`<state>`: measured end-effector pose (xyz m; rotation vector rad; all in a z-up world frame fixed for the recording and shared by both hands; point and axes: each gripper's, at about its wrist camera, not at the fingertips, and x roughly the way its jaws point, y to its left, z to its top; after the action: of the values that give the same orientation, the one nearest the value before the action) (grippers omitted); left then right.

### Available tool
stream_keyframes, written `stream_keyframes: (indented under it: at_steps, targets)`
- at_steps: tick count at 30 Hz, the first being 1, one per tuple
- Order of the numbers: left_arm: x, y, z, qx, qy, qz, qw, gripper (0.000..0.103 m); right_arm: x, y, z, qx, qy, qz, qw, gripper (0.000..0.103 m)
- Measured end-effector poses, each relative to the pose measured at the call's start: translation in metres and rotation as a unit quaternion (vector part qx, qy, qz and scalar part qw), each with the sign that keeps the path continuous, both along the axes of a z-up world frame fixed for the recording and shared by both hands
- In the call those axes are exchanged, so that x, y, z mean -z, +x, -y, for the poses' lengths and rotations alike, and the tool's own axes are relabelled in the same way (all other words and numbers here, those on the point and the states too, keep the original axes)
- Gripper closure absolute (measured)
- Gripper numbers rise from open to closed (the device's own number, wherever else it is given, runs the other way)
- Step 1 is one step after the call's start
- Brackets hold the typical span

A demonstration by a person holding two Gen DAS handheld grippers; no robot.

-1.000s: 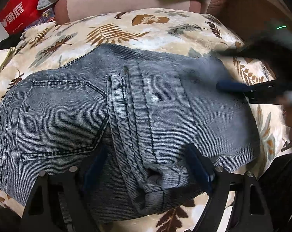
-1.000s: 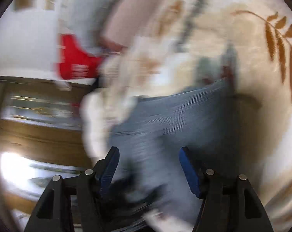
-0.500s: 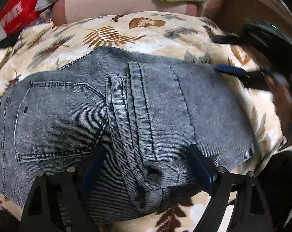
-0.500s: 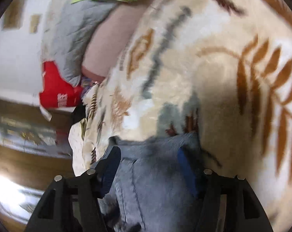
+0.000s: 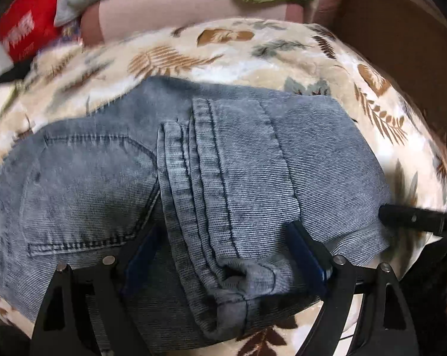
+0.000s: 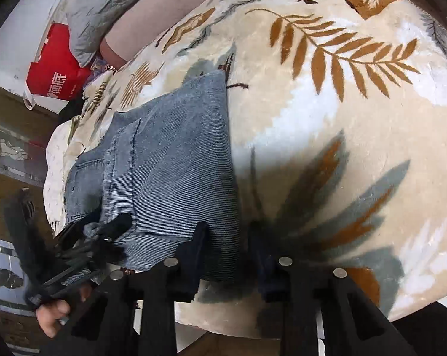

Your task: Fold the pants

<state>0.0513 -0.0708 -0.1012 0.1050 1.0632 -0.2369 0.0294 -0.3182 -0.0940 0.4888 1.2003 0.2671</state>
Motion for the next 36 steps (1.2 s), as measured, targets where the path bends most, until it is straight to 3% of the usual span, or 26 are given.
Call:
stream_keyframes:
  at_steps: [2,4,6,8,12,16,19,21,23,26,31,36]
  targets:
    - [-0.008,0.0,-0.003,-0.01,-0.023,-0.009,0.9996,0.016,-0.005,-0.001,-0.005,-0.013,-0.031,0.006,0.999,0.076]
    - [-0.022,-0.004,-0.008,-0.015,-0.052,0.013,0.9985,0.016,-0.006,-0.001,-0.012,-0.026,-0.058,0.013,0.998,0.076]
    - [-0.023,-0.005,-0.003,-0.008,-0.032,0.025,0.9991,0.016,-0.005,-0.002,-0.013,-0.028,-0.063,0.013,0.998,0.075]
    - [-0.002,0.0,0.004,0.009,0.006,-0.008,0.9999,0.016,-0.007,0.002,-0.01,-0.031,-0.056,0.004,0.998,0.074]
    - [0.003,-0.005,0.0,0.011,0.003,0.006,0.9999,0.014,-0.036,0.014,-0.005,-0.009,-0.076,0.028,0.997,0.072]
    - [0.003,-0.005,-0.002,0.012,0.0,0.006,0.9999,0.013,-0.061,0.046,-0.004,0.005,-0.049,0.063,0.997,0.072]
    - [0.004,-0.005,-0.002,0.014,-0.002,0.01,0.9999,0.013,-0.051,0.08,-0.017,-0.017,0.007,0.058,0.998,0.072]
    - [0.003,-0.008,-0.001,0.012,-0.002,0.009,0.9999,0.013,-0.033,0.102,-0.028,-0.027,-0.015,0.049,0.998,0.072]
    - [0.004,-0.005,-0.001,0.013,-0.001,0.007,0.9999,0.013,-0.005,0.116,-0.028,-0.015,-0.015,0.007,1.0,0.071]
    - [0.003,-0.004,-0.003,0.013,-0.003,0.005,0.9999,0.013,-0.018,0.105,-0.023,-0.001,0.001,0.029,1.0,0.072]
    - [0.003,-0.004,-0.002,0.012,-0.002,0.005,0.9999,0.013,-0.038,0.049,-0.024,-0.019,0.005,0.05,0.999,0.072]
    - [0.004,-0.003,-0.002,0.009,0.0,0.002,1.0,0.013,-0.018,0.003,-0.033,-0.044,-0.005,0.031,0.999,0.071]
